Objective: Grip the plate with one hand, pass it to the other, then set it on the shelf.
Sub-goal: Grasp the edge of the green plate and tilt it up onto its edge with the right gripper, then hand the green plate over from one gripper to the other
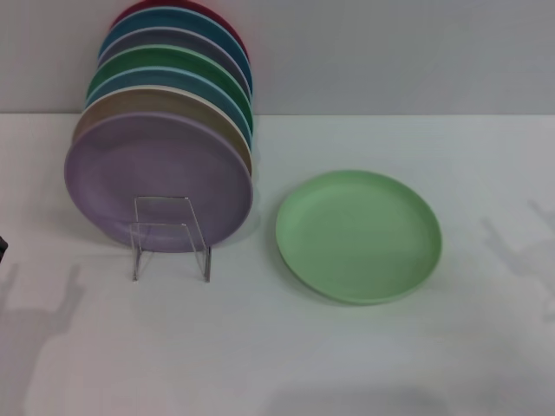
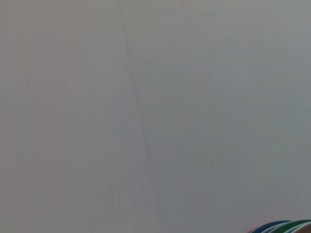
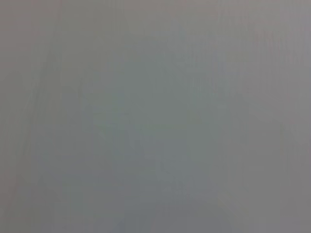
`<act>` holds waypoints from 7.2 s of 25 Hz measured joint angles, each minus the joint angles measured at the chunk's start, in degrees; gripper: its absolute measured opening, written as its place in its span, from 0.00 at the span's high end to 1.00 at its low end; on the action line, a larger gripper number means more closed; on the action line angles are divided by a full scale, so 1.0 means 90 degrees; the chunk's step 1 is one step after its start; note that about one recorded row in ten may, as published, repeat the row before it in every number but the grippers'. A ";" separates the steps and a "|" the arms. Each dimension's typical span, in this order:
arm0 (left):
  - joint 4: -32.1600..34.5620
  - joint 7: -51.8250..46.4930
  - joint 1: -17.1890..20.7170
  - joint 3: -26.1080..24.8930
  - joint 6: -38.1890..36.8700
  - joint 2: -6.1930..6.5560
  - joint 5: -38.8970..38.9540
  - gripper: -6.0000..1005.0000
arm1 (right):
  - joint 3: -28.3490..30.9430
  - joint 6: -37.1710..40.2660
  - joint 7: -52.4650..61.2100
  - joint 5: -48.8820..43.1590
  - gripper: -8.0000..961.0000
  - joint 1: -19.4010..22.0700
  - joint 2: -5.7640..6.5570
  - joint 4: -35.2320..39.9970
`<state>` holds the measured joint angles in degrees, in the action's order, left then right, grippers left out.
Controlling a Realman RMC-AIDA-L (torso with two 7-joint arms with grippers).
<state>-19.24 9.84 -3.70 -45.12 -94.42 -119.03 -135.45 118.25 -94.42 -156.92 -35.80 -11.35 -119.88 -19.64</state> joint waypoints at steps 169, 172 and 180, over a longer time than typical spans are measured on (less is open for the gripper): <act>-0.9844 0.0614 0.1318 -0.0808 1.0615 0.1874 -0.2197 0.17 | 0.0062 0.2910 0.6502 -0.6074 0.96 0.0174 0.0069 -0.4690; -1.0369 0.0888 0.1001 -0.1026 1.2255 0.1548 -0.2189 0.17 | 0.0015 0.2905 0.5998 -0.5816 0.96 0.0146 0.0065 -0.4614; -1.0202 0.2340 0.0514 -0.1419 1.3974 0.0339 -0.2157 0.17 | -0.0214 0.2905 0.5451 -0.5500 0.96 -0.0066 0.0074 -0.4599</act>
<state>-111.06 30.90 0.93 -57.89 31.34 -115.97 -154.87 116.33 -68.27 -107.86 -85.30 -11.95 -119.22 -61.03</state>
